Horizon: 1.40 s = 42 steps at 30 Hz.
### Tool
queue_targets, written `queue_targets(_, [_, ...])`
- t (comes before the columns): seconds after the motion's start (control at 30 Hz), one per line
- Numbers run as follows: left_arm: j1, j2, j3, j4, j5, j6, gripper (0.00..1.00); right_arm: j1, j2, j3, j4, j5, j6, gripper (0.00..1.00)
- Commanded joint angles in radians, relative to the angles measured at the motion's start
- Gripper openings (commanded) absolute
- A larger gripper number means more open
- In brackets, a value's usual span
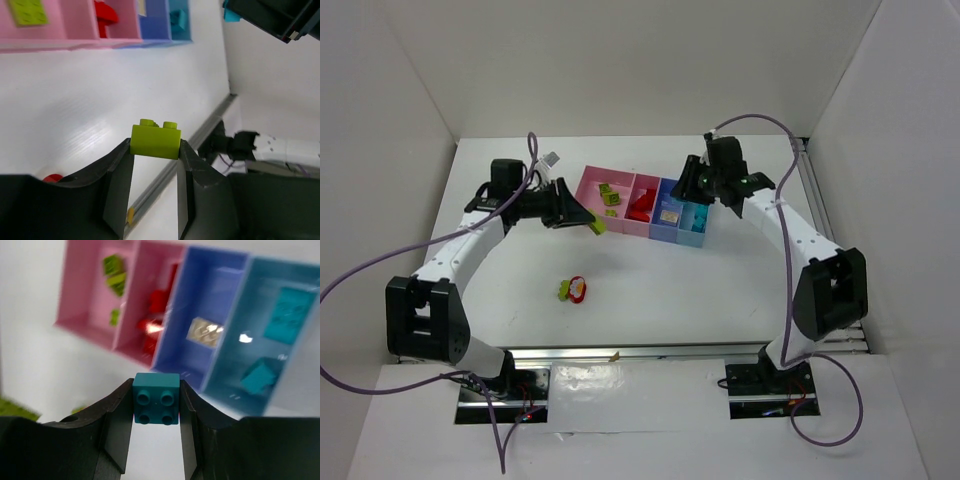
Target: Sort the legos into containers by color
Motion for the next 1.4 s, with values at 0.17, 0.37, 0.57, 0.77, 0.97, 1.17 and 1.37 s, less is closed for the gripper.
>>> queue_targets(0.17, [-0.018,-0.015,0.128,-0.178,-0.326,0.052,0.00,-0.045,0.209,0.169,-0.061,0.358,-0.029,0.25])
queue_targets(0.37, [-0.037,-0.005,0.138,-0.200,-0.326,0.061,0.00,-0.045,0.289,0.215,-0.012,0.388,-0.039,0.26])
queue_targets(0.57, [-0.070,-0.005,0.138,-0.190,-0.317,0.052,0.00,-0.054,0.352,0.256,-0.021,0.402,-0.049,0.42])
queue_targets(0.77, [-0.090,0.015,0.183,-0.181,-0.308,0.043,0.00,-0.054,0.375,0.284,-0.073,0.427,-0.058,0.68])
queue_targets(0.97, [-0.163,0.040,0.269,-0.181,-0.335,0.024,0.00,-0.054,0.281,0.230,-0.084,0.465,-0.058,0.69])
queue_targets(1.17, [-0.235,0.113,0.346,-0.161,-0.377,0.012,0.00,-0.074,0.038,0.091,-0.018,0.503,-0.038,0.69])
queue_targets(1.37, [-0.303,0.236,0.485,-0.149,-0.404,-0.007,0.00,-0.097,-0.147,-0.035,-0.096,0.552,-0.038,0.69])
